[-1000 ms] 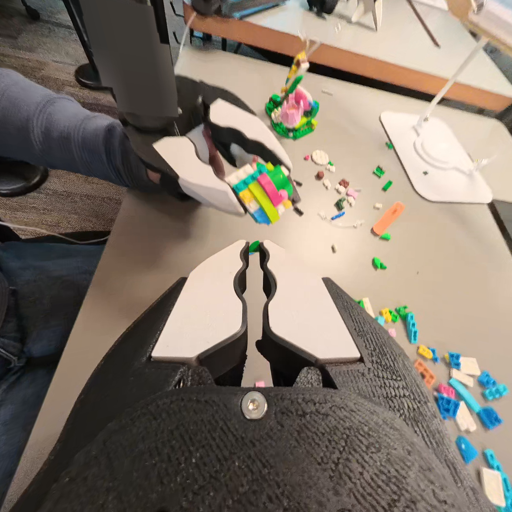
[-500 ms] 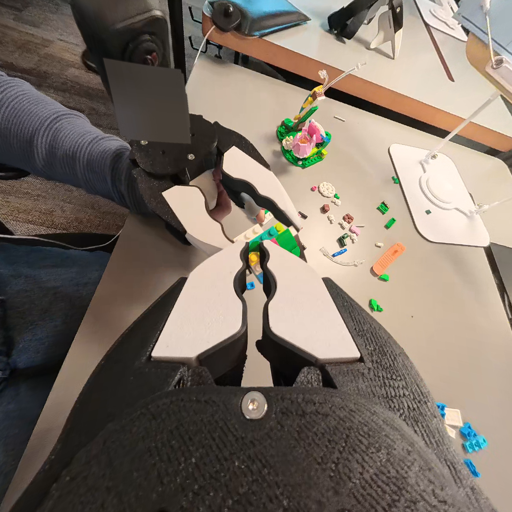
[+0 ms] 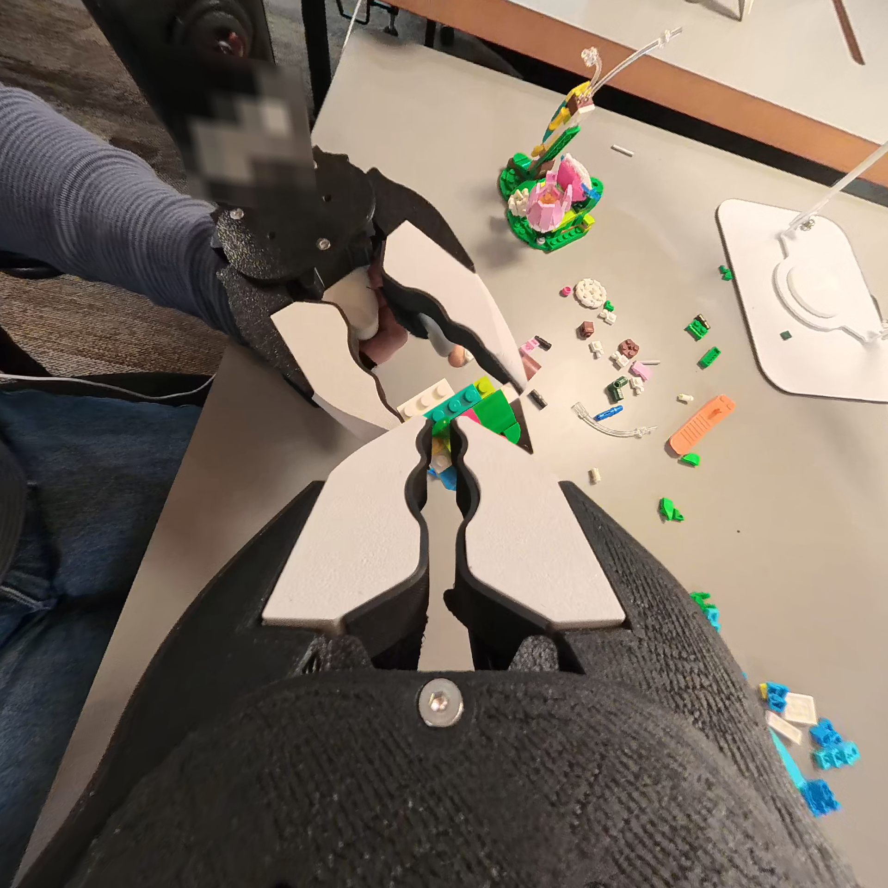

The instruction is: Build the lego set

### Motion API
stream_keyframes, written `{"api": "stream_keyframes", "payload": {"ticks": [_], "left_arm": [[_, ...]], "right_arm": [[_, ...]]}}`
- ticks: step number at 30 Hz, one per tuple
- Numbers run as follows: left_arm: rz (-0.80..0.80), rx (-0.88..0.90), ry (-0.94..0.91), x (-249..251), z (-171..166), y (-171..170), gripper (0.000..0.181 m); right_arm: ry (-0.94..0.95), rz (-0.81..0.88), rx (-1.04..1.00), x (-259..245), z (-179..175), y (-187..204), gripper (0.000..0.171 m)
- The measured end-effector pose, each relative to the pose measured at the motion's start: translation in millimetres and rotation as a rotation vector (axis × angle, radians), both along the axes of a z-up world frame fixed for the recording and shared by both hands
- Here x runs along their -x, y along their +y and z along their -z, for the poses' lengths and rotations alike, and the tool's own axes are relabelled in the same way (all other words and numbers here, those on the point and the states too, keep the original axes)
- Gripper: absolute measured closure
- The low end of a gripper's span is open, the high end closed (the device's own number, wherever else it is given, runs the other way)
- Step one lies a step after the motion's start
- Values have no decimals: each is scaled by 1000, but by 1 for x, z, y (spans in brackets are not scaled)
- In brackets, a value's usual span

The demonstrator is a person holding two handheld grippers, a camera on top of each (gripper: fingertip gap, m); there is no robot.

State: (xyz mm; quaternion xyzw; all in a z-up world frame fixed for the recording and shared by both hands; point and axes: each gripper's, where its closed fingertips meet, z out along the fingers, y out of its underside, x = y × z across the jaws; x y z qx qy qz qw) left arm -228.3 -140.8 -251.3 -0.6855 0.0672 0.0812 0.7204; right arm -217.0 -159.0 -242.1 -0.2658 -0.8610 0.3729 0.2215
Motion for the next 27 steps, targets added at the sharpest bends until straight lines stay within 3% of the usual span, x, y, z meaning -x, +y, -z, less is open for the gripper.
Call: {"api": "stream_keyframes", "payload": {"ticks": [17,27], "left_arm": [[-8,15,26,-2,2,1,130],[-25,110,61,-3,15,6,130]], "right_arm": [[-65,9,-65,-2,3,-3,166],[-119,37,-75,-4,14,1,166]]}}
